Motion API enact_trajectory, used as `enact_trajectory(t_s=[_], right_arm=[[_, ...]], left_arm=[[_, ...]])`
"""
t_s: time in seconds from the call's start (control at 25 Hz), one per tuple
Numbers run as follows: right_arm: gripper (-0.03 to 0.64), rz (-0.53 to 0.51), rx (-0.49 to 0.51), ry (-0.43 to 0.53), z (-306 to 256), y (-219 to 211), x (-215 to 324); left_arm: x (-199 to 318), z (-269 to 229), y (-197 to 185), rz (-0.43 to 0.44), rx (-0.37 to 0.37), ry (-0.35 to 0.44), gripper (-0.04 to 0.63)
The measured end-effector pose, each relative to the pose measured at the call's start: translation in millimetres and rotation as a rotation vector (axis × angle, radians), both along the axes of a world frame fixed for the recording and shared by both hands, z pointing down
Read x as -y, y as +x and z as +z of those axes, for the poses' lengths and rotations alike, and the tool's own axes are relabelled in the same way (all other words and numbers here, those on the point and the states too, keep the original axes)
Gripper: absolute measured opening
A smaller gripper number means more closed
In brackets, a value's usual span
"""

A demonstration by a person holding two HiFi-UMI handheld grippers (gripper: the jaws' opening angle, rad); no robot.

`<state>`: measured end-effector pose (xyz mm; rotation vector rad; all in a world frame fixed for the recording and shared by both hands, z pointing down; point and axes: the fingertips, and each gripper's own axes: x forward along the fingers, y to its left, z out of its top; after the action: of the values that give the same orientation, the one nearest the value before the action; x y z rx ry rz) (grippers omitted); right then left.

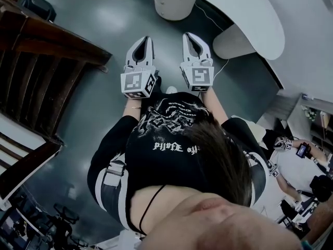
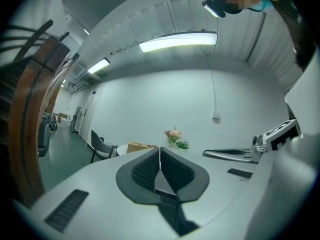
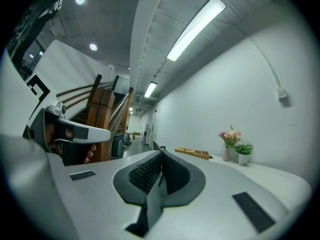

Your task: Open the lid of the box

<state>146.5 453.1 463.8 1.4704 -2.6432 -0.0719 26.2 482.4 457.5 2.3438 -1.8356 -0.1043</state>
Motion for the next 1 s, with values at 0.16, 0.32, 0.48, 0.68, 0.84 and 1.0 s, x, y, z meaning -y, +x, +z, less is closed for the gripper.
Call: enact_trajectory(t_s=[0.16, 0.32, 0.48, 0.68, 0.84, 1.0], right_arm=[[0.026, 0.006, -0.003, 0.001, -1, -10, 24], [0.026, 0.023, -0.007, -0.003, 1, -21, 61], [0.026, 0.038, -0.019, 0.001, 1, -37, 102], [0.026, 0.050, -0.008, -0.002, -2, -56, 152], [0.026, 0.068, -0.002, -0.001, -4, -70, 185], [0.026, 0.096, 0.006, -0.005, -9, -77, 207]], left_arm=[[30, -2, -5, 0.023, 0.002, 0.012, 0.025], [72, -3, -16, 0.046, 0.003, 0.016, 0.025], [116, -4, -33, 0.069, 0.004, 0.016, 0.025], [172, -9, -50, 0.093, 0.015, 0.027, 0.025], [209, -12, -64, 0.116, 0.027, 0.027, 0.025], [234, -17, -69, 0.152, 0.041, 0.027, 0.025]])
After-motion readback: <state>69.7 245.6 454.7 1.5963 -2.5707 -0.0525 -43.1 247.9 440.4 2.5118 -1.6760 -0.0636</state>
